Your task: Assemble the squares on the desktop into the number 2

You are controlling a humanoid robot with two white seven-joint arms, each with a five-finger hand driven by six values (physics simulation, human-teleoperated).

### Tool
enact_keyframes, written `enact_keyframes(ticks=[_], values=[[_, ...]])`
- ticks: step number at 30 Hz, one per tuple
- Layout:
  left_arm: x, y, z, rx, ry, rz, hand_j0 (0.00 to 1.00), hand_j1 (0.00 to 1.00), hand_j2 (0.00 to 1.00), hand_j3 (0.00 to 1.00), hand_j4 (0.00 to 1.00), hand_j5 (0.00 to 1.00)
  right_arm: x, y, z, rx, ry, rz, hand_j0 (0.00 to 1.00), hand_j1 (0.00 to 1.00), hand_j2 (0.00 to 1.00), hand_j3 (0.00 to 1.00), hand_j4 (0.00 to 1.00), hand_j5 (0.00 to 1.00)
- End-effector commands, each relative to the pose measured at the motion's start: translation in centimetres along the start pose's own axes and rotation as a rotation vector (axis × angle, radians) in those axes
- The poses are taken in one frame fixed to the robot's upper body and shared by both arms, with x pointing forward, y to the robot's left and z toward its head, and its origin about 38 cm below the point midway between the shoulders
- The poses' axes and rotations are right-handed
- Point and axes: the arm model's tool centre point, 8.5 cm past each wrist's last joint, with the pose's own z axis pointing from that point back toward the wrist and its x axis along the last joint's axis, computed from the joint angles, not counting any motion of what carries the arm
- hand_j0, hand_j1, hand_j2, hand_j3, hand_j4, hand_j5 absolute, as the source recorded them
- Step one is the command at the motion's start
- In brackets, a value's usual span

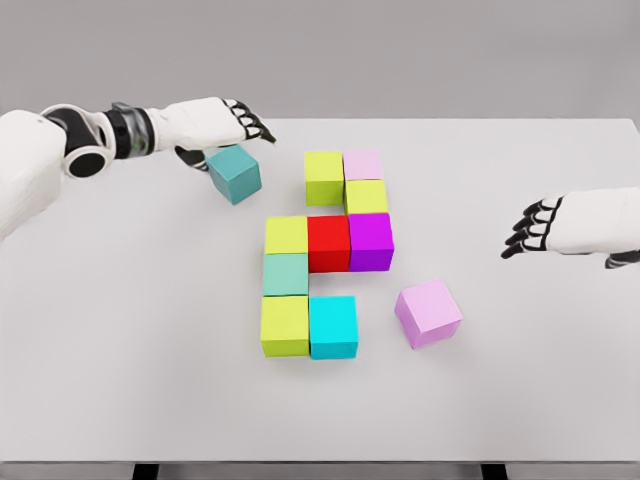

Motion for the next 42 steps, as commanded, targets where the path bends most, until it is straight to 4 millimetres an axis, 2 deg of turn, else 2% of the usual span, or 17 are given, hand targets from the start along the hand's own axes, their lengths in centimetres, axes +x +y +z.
enact_keyframes(ticks=[1,3,5,6,8,9,11,18,30,37,42], values=[[-0.6,0.0,0.5,0.007,0.018,0.014,1.00,1.00,1.00,1.00,1.00,1.00,1.4,3.9,-3.9,0.113,-0.092,-0.059,1.00,1.00,1.00,1.00,1.00,1.00],[-1.7,-0.5,1.8,0.000,0.046,0.017,1.00,1.00,1.00,1.00,1.00,1.00,0.3,4.4,-6.0,0.133,-0.094,-0.084,1.00,1.00,1.00,1.00,1.00,1.00],[-2.4,-1.0,2.8,-0.017,0.067,0.012,1.00,1.00,1.00,1.00,1.00,1.00,-0.4,4.0,-5.7,0.128,-0.075,-0.083,1.00,1.00,1.00,1.00,1.00,1.00],[-3.0,-1.5,3.7,-0.031,0.084,0.008,1.00,1.00,1.00,1.00,1.00,1.00,-0.2,3.6,-6.3,0.124,-0.087,-0.073,1.00,1.00,1.00,1.00,1.00,1.00],[-4.2,-2.2,5.5,-0.065,0.119,-0.008,0.90,0.90,0.90,0.90,0.90,0.90,0.1,3.5,-6.6,0.127,-0.092,-0.057,1.00,1.00,1.00,1.00,1.00,1.00],[-4.3,-2.4,5.7,-0.082,0.123,-0.009,0.90,0.90,0.90,0.90,0.90,0.90,0.1,3.5,-6.6,0.128,-0.092,-0.055,1.00,1.00,1.00,1.00,1.00,1.00],[-4.2,-3.2,5.7,-0.141,0.122,-0.036,0.80,0.80,0.80,0.80,0.80,0.80,0.5,3.3,-6.6,0.126,-0.101,-0.047,1.00,1.00,1.00,1.00,1.00,1.00],[-5.2,-4.4,6.2,-0.203,0.158,-0.036,0.80,0.80,0.80,0.80,0.80,0.80,3.4,1.5,-7.2,0.090,-0.179,0.023,1.00,1.00,1.00,1.00,1.00,1.00],[-4.0,-3.0,3.0,-0.184,0.131,-0.036,0.81,0.81,0.81,0.81,0.81,0.81,5.3,0.3,-7.3,0.064,-0.229,0.068,1.00,1.00,1.00,1.00,1.00,1.00],[-2.7,-2.3,1.1,-0.170,0.095,-0.044,0.81,0.81,0.81,0.81,0.81,0.81,5.3,0.4,-7.2,0.066,-0.227,0.064,1.00,1.00,1.00,1.00,1.00,1.00],[-2.2,-2.1,0.5,-0.176,0.082,-0.044,0.81,0.81,0.81,0.81,0.81,0.81,4.1,1.0,-6.8,0.084,-0.189,0.053,1.00,1.00,1.00,1.00,1.00,1.00]])
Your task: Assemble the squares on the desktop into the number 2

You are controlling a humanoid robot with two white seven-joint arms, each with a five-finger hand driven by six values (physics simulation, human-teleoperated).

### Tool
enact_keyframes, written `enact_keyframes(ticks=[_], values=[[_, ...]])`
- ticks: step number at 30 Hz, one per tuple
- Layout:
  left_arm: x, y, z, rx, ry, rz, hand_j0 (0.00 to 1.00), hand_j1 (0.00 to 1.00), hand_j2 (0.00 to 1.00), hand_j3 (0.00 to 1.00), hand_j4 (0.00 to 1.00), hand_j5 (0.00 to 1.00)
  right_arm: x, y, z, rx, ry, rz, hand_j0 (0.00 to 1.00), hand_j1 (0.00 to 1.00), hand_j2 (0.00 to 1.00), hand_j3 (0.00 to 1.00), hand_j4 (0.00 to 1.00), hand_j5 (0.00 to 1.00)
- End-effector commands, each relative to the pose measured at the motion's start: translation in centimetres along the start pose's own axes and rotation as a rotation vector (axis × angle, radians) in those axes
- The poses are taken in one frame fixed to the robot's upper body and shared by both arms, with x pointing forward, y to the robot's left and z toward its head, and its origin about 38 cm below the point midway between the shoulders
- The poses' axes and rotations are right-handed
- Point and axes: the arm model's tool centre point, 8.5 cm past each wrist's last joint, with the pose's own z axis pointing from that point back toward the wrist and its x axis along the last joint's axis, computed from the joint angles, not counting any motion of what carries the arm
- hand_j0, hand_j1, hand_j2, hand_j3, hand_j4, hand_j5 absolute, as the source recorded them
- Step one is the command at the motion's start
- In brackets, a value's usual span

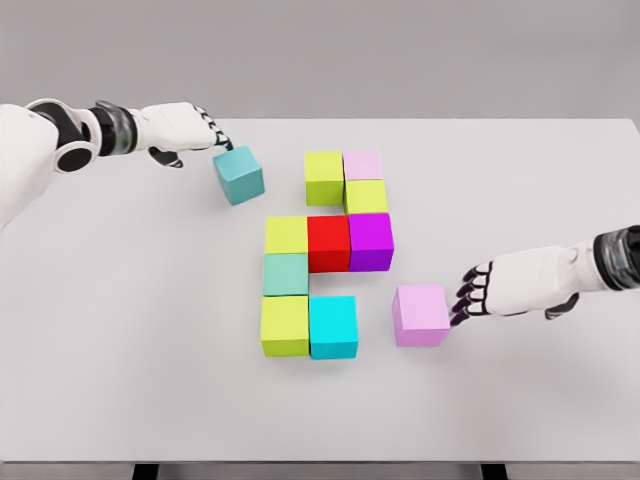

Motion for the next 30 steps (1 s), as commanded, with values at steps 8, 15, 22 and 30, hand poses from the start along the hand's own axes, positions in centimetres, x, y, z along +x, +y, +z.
enact_keyframes(ticks=[8,15,22,30], values=[[0.9,1.0,-1.0,0.015,-0.022,0.000,0.81,0.81,0.81,0.81,0.81,0.81,-1.4,0.0,0.3,-0.003,0.036,-0.018,1.00,1.00,1.00,1.00,1.00,1.00],[-0.9,1.4,0.6,0.044,0.020,0.027,0.81,0.81,0.81,0.81,0.81,0.81,-0.9,-1.1,-0.8,-0.019,0.003,0.008,1.00,1.00,1.00,1.00,1.00,1.00],[-3.0,-0.9,3.8,0.009,0.068,0.022,0.81,0.81,0.81,0.81,0.81,0.81,-0.6,-1.9,-1.6,-0.028,-0.015,0.027,1.00,1.00,1.00,1.00,1.00,1.00],[-3.0,-2.6,4.8,-0.035,0.065,0.015,0.82,0.82,0.82,0.82,0.82,0.82,0.8,-2.8,-2.1,-0.041,-0.052,0.064,1.00,1.00,1.00,1.00,1.00,1.00]])
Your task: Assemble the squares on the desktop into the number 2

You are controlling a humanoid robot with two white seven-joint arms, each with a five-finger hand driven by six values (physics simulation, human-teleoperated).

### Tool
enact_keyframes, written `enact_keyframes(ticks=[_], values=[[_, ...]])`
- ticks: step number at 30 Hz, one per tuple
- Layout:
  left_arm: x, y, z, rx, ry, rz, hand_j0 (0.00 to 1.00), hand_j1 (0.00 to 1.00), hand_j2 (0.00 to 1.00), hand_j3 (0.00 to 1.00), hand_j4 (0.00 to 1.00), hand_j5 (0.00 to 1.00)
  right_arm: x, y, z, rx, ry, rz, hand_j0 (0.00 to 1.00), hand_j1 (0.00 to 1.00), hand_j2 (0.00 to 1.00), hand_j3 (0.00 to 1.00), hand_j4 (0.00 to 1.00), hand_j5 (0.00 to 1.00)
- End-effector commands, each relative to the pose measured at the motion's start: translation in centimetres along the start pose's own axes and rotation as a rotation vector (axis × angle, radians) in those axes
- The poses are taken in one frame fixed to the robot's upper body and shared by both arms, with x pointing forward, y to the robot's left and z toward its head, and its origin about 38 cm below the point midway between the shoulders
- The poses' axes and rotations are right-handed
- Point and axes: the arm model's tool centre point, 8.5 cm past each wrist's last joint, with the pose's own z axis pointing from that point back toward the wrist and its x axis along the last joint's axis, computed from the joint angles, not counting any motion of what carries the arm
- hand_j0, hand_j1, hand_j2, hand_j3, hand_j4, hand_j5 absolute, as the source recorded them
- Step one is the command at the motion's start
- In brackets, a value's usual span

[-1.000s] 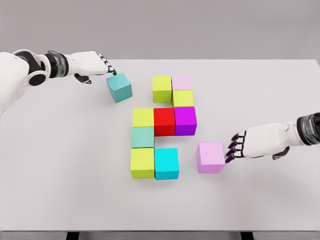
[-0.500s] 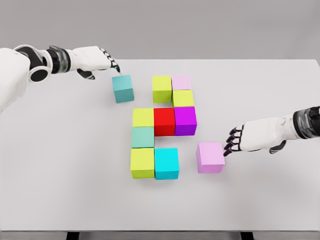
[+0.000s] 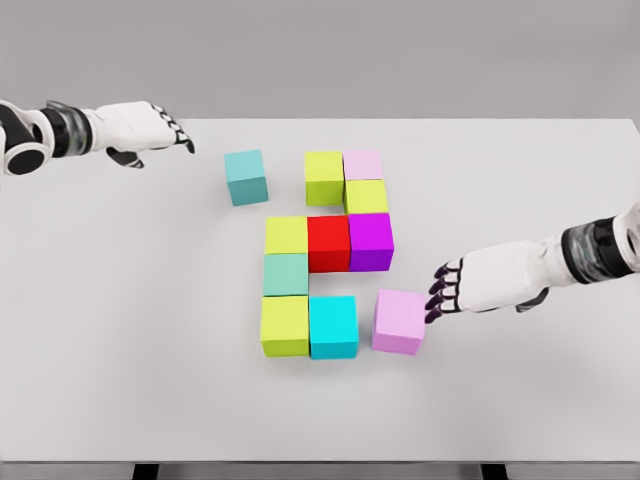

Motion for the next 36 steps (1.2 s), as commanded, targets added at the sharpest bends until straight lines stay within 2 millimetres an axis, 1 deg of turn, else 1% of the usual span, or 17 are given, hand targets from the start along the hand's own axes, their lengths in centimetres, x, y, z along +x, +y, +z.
enact_keyframes(ticks=[1,5,6,8,10,14,19,20,23,29,36], values=[[-0.2,-0.3,0.6,-0.010,0.000,-0.009,0.82,0.82,0.82,0.82,0.82,0.82,0.2,-0.2,-0.1,-0.005,-0.006,0.003,1.00,1.00,1.00,1.00,1.00,1.00],[0.2,-0.8,0.4,-0.028,-0.013,-0.017,0.83,0.83,0.83,0.83,0.83,0.83,-0.2,0.1,0.3,0.000,0.010,-0.007,1.00,1.00,1.00,1.00,1.00,1.00],[0.6,-0.6,0.3,-0.023,-0.023,-0.025,0.83,0.83,0.83,0.83,0.83,0.83,-0.5,0.4,0.4,0.006,0.021,-0.011,1.00,1.00,1.00,1.00,1.00,1.00],[0.5,-0.7,0.7,-0.023,-0.025,-0.030,0.83,0.83,0.83,0.83,0.83,0.83,-1.1,0.8,0.5,0.012,0.036,-0.028,1.00,1.00,1.00,1.00,1.00,1.00],[0.7,-0.5,0.7,-0.017,-0.031,-0.034,0.83,0.83,0.83,0.83,0.83,0.83,-1.2,0.8,0.5,0.012,0.036,-0.029,1.00,1.00,1.00,1.00,1.00,1.00],[1.0,-0.8,0.5,-0.029,-0.041,-0.042,0.84,0.84,0.84,0.84,0.84,0.84,-1.3,0.4,0.5,0.008,0.038,-0.022,1.00,1.00,1.00,1.00,1.00,1.00],[2.2,-0.4,-0.3,-0.024,-0.074,-0.057,0.84,0.84,0.84,0.84,0.84,0.84,-1.3,-0.1,-0.1,-0.001,0.027,-0.014,1.00,1.00,1.00,1.00,1.00,1.00],[2.7,-0.1,-0.5,-0.021,-0.088,-0.068,0.85,0.85,0.85,0.85,0.85,0.85,-1.3,-0.1,-0.1,-0.001,0.027,-0.014,1.00,1.00,1.00,1.00,1.00,1.00],[3.0,0.1,-0.6,-0.017,-0.096,-0.074,0.85,0.85,0.85,0.85,0.85,0.85,-1.3,-0.5,-0.4,-0.005,0.020,-0.008,1.00,1.00,1.00,1.00,1.00,1.00],[4.3,1.1,-1.1,0.008,-0.133,-0.095,0.85,0.85,0.85,0.85,0.85,0.85,-1.1,-0.8,-0.7,-0.010,0.011,-0.001,1.00,1.00,1.00,1.00,1.00,1.00],[4.7,1.5,-1.5,0.015,-0.143,-0.097,0.85,0.85,0.85,0.85,0.85,0.85,-0.9,-1.2,-1.1,-0.016,0.000,0.008,1.00,1.00,1.00,1.00,1.00,1.00]])
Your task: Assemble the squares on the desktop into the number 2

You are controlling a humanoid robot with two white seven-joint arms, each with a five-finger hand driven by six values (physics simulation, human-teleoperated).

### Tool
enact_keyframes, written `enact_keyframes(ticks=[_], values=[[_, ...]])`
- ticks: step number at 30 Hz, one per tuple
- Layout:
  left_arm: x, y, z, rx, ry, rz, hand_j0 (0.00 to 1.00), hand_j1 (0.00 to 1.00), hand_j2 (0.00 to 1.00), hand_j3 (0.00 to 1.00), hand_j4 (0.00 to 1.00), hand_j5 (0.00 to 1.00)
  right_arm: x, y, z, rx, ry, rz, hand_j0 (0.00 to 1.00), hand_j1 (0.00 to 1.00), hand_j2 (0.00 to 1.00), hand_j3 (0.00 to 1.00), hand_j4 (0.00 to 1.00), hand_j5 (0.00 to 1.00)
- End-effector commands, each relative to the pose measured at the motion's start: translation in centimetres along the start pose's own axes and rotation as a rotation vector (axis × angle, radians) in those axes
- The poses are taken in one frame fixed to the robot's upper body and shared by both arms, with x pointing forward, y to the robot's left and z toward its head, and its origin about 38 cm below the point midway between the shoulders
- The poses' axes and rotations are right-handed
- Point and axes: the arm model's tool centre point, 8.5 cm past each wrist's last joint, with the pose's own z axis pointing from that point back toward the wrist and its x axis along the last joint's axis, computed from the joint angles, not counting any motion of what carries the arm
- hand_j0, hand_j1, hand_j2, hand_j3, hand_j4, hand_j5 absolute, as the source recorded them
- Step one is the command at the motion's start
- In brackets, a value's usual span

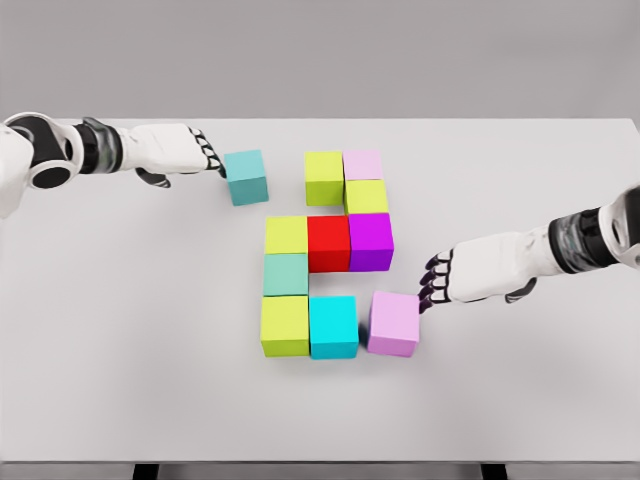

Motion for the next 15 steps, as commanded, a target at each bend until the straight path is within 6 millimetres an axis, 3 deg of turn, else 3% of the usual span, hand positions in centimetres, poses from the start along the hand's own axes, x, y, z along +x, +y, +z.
enact_keyframes(ticks=[1,15], values=[[0.1,0.2,-0.1,0.007,-0.002,0.002,0.85,0.85,0.85,0.85,0.85,0.85,0.1,-0.3,-0.2,-0.007,-0.007,0.001,1.00,1.00,1.00,1.00,1.00,1.00],[0.7,1.0,-1.1,0.017,-0.018,-0.004,0.85,0.85,0.85,0.85,0.85,0.85,0.1,-0.6,-0.4,-0.012,-0.012,0.005,1.00,1.00,1.00,1.00,1.00,1.00]])
